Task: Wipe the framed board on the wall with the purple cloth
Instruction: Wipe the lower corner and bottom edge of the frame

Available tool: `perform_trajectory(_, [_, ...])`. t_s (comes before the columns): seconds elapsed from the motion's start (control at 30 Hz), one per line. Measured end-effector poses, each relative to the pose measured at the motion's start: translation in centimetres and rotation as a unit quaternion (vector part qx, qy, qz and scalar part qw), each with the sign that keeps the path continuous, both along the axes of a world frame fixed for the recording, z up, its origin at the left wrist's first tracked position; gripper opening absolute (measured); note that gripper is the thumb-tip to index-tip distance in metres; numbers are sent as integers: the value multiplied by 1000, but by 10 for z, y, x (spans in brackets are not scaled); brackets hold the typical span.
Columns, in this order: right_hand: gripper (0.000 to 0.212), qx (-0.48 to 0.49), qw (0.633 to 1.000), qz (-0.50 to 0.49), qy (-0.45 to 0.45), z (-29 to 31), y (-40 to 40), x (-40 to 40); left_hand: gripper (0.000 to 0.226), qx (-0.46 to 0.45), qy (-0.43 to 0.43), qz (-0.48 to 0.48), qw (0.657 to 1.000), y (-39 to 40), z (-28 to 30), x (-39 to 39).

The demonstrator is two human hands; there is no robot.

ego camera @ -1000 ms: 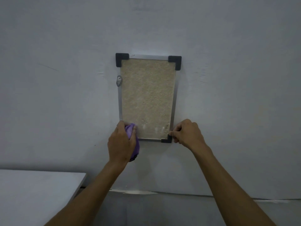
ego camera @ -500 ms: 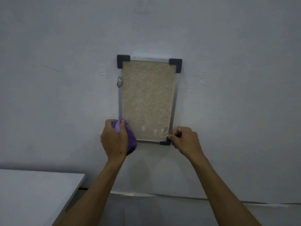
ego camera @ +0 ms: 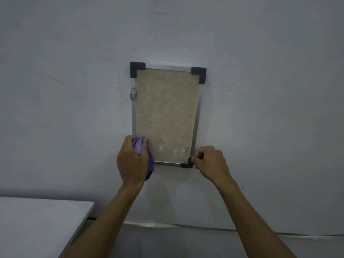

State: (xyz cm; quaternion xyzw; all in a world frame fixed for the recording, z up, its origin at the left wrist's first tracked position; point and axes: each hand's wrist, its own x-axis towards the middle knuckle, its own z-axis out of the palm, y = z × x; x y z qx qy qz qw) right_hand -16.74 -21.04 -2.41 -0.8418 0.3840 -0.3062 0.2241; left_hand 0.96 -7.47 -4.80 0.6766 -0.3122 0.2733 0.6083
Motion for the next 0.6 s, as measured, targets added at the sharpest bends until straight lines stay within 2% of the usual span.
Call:
perform_trajectory(0.13, [30, 11, 1000, -5, 21, 9, -5, 2, 19, 103, -86, -17, 991, 9, 0, 6])
perform_trajectory(0.27, [21, -7, 999, -17, 35, 10, -4, 4, 21, 168, -110, -29, 979, 16, 2, 9])
perform_trajectory(0.33, [20, -6, 999, -15, 38, 10, -2, 5, 20, 157, -105, -35, 981, 16, 1, 9])
perform_trajectory(0.5, [20, 4, 999, -14, 36, 12, -4, 3, 20, 37, -76, -16, 996, 2, 9, 5])
perform_trajectory(0.6, [19, 2, 999, -16, 38, 12, -6, 3, 20, 41, -66, 1, 997, -5, 4, -1])
